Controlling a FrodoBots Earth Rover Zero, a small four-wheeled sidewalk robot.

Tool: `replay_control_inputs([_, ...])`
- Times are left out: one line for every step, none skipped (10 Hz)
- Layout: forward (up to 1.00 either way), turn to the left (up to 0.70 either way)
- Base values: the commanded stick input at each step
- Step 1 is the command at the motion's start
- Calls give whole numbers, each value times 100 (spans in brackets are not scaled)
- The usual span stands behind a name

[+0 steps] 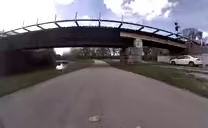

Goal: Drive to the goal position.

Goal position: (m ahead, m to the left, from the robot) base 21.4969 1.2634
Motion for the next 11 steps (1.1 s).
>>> replay_control_inputs([100,0])
replay_control_inputs([100,0])
replay_control_inputs([100,0])
replay_control_inputs([100,0])
replay_control_inputs([100,0])
replay_control_inputs([100,0])
replay_control_inputs([100,0])
replay_control_inputs([100,0])
replay_control_inputs([100,0])
replay_control_inputs([100,0])
replay_control_inputs([100,0])
